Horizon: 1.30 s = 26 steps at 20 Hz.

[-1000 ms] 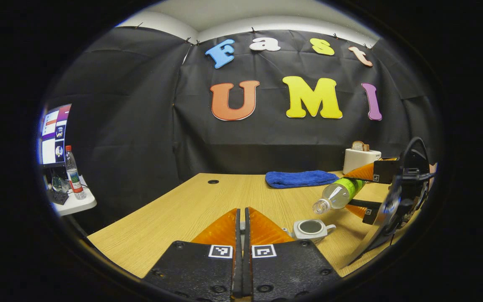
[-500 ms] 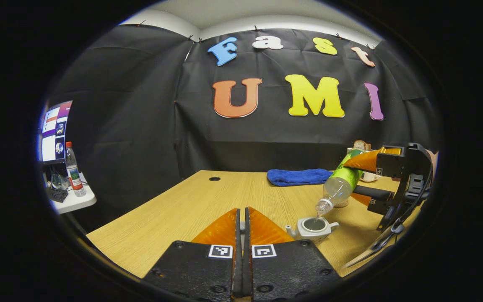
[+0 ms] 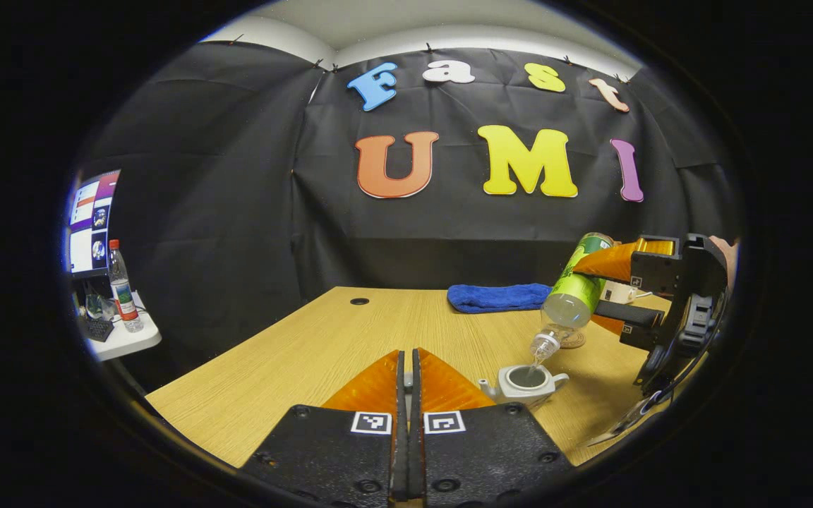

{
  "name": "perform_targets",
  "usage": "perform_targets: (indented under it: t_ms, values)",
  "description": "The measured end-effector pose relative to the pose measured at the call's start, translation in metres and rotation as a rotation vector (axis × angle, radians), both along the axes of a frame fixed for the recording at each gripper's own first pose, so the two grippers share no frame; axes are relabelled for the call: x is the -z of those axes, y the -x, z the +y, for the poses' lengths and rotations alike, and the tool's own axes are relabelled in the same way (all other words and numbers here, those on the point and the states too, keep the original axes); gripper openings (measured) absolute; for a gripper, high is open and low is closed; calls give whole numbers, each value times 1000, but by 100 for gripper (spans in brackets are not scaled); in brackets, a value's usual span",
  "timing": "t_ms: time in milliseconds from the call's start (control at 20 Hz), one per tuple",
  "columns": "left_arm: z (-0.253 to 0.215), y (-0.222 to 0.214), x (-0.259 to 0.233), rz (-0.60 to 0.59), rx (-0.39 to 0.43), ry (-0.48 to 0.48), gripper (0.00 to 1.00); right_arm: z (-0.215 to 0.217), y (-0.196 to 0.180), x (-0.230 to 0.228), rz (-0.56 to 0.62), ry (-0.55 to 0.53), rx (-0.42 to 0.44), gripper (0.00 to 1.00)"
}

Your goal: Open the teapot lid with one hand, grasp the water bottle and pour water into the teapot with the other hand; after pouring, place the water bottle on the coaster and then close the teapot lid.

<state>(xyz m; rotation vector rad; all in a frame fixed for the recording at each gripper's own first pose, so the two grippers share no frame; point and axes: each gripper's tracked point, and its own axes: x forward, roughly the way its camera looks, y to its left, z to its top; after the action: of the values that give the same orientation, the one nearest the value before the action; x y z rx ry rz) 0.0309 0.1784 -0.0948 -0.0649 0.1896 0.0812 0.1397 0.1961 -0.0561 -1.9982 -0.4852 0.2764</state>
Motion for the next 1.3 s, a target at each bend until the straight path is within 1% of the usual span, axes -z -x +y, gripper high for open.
perform_targets:
  t_ms: [400,450,650,700,900,1100,1300]
  values:
    - [0,-2,0,2,-2,-3,2,3,1,-2,-26,34,-17,73]
    - [0,-2,0,3,-1,-2,2,4,1,-2,-29,40,-18,71]
    - [0,0,-1,6,-1,-4,2,5,0,-2,-42,56,-22,71]
    - [1,-1,0,5,-3,-4,2,5,1,-2,-44,59,-25,73]
    - [1,0,1,9,-2,-5,2,8,0,-2,-48,56,-30,73]
    - [3,-1,-2,0,-9,-7,2,11,2,-4,-36,16,-48,71]
    - [7,0,-4,0,-19,-4,2,8,-3,3,87,-116,-39,71]
